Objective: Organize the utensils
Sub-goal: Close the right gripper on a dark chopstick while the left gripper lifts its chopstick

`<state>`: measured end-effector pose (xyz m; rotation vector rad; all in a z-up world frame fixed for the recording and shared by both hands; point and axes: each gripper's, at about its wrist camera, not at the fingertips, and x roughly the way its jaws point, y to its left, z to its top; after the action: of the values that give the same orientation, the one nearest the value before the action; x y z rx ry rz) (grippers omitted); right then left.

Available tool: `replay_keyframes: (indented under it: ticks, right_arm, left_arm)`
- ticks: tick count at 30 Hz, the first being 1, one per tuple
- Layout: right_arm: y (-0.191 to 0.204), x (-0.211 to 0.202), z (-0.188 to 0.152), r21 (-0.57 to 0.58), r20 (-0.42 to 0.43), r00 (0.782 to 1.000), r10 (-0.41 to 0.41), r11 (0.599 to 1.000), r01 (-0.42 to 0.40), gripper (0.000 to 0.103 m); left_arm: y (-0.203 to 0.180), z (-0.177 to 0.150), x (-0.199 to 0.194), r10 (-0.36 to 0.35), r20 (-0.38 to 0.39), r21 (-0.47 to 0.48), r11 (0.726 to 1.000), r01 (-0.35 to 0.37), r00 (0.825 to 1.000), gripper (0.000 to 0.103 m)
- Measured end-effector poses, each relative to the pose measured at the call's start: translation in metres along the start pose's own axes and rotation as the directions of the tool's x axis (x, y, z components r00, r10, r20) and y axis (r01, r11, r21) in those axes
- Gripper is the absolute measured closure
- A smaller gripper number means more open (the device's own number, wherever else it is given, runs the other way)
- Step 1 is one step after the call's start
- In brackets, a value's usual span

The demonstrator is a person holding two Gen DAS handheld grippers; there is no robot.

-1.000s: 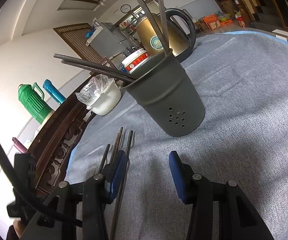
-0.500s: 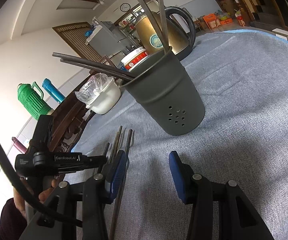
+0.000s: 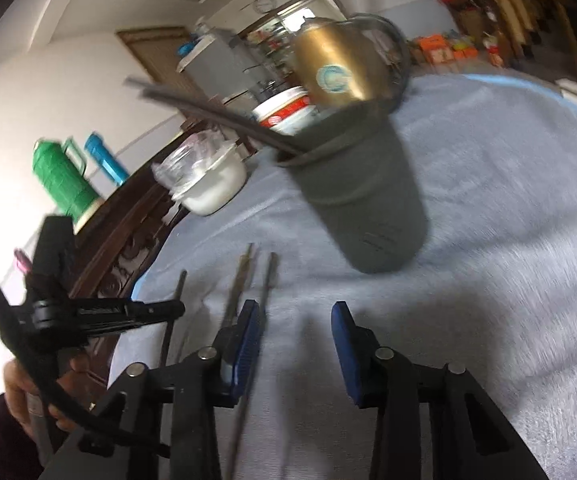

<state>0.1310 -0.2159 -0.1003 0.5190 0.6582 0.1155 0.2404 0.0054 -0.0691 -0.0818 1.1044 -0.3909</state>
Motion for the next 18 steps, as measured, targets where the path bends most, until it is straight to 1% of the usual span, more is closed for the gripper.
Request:
replay_keyframes:
  ticks: [1, 4, 5, 6, 7, 9, 11, 15, 18]
  right_arm:
    - [0.009, 0.005, 0.006, -0.022, -0.018, 1.000, 0.004, 1.000, -0.004, 0.064]
    - [0.034, 0.025, 0.021, -0.085, -0.071, 0.996, -0.048, 0.996, 0.042, 0.066]
    - [0.039, 0.033, 0.024, -0.102, -0.090, 0.994, -0.067, 0.993, 0.057, 0.069]
    - [0.045, 0.043, 0.026, -0.118, -0.111, 0.989, -0.097, 0.989, 0.084, 0.076]
    - [0.048, 0.053, 0.027, -0.127, -0.135, 0.984, -0.119, 0.987, 0.102, 0.078]
    - [0.051, 0.068, 0.028, -0.129, -0.171, 0.973, -0.156, 0.982, 0.135, 0.080]
    - [0.053, 0.081, 0.027, -0.135, -0.186, 0.965, -0.187, 0.977, 0.163, 0.083]
    - [0.056, 0.105, 0.028, -0.140, -0.214, 0.945, -0.249, 0.965, 0.222, 0.084]
    - [0.055, 0.116, 0.030, -0.141, -0.229, 0.932, -0.282, 0.957, 0.255, 0.090]
  left_arm:
    - [-0.002, 0.001, -0.004, -0.006, 0.013, 0.004, 1.000, 0.006, 1.000, 0.097]
    - [-0.002, -0.002, -0.024, -0.020, 0.052, 0.009, 1.000, 0.019, 0.998, 0.097]
    - [-0.001, -0.003, -0.031, -0.029, 0.064, 0.009, 1.000, 0.028, 0.998, 0.097]
    - [0.000, -0.004, -0.038, -0.036, 0.075, 0.009, 0.999, 0.035, 0.997, 0.097]
    - [0.000, -0.004, -0.042, -0.042, 0.084, 0.007, 0.999, 0.042, 0.996, 0.097]
    - [0.002, -0.006, -0.052, -0.053, 0.103, 0.005, 0.999, 0.053, 0.993, 0.097]
    - [0.003, -0.008, -0.060, -0.063, 0.119, 0.005, 0.998, 0.063, 0.991, 0.097]
    - [0.005, -0.011, -0.072, -0.076, 0.143, 0.008, 0.997, 0.076, 0.987, 0.097]
    - [0.004, -0.012, -0.076, -0.085, 0.150, 0.010, 0.996, 0.085, 0.985, 0.097]
